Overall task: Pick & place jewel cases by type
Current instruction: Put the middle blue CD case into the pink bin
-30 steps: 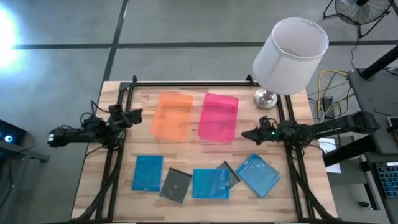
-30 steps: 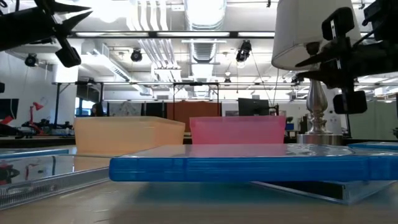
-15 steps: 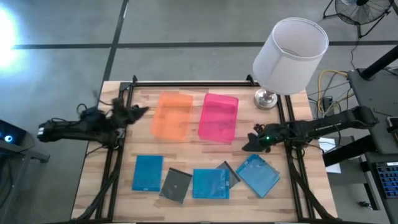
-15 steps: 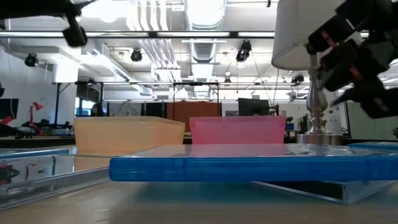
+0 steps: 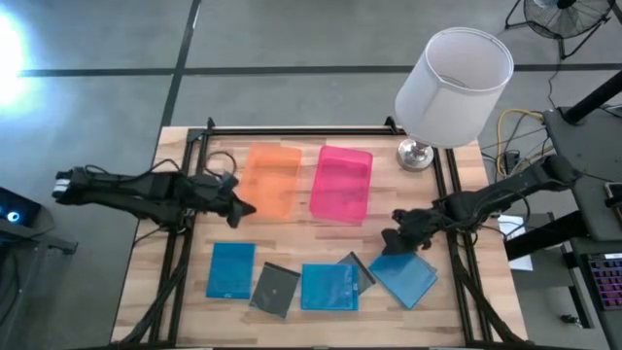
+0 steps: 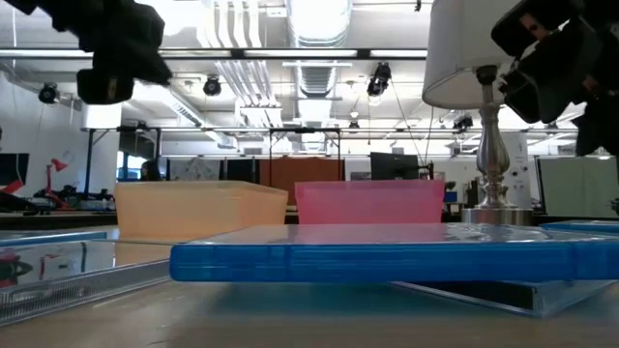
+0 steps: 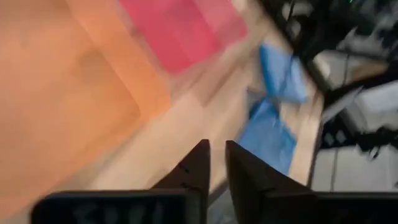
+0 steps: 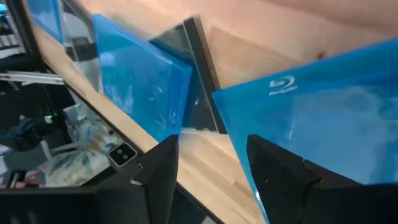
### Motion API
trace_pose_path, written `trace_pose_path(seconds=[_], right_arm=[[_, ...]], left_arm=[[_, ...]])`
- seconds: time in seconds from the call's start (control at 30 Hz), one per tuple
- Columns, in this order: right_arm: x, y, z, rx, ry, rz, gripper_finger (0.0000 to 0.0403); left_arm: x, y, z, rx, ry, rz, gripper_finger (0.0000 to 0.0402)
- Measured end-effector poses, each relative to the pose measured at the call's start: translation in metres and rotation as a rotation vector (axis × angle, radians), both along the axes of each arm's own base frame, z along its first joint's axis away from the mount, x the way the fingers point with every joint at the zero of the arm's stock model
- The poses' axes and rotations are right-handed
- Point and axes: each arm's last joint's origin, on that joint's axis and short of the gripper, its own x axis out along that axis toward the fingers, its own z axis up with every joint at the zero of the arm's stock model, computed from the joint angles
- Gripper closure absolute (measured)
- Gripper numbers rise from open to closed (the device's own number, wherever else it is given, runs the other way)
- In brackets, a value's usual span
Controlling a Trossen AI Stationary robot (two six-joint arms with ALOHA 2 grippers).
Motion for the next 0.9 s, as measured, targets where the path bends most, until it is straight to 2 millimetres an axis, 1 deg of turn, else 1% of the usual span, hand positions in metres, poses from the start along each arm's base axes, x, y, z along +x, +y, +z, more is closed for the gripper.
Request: trace_pose_path(seconds=[0.1,0.17,0.27,0.47,0.63,0.77,0.9], right_arm=[[0.01,0.013,0.004,-0.008,0.001,0.021,0.0204],[0.018,0.023,0.005,0.0,0.011,0.041,0.0197],[0.03,0.041,0.004,0.013,0.049,0.057,0.0189],[0.052,0.079,-0.009,0.052,0.156,0.038,0.0186],[0.07,0.112,-0.019,0.085,0.106,-0.056,0.0186],[0.08,0.129,-0.027,0.053,0.126,-0.093,0.0186],[0.089,0.139,-0.037,0.001,0.118,-0.088,0.0186]], left_arm=[[0.003,-0.007,-0.01,-0.005,0.052,-0.053,0.0324],[0.004,-0.013,-0.013,-0.002,0.059,-0.094,0.0302],[0.005,-0.021,-0.019,0.004,0.093,-0.143,0.0285],[0.006,-0.028,-0.021,0.04,0.104,-0.213,0.0283],[0.011,-0.031,-0.027,0.075,0.142,-0.305,0.0283],[0.022,-0.036,-0.037,0.058,0.19,-0.353,0.0283],[0.04,-0.042,-0.047,0.039,0.189,-0.353,0.0283]])
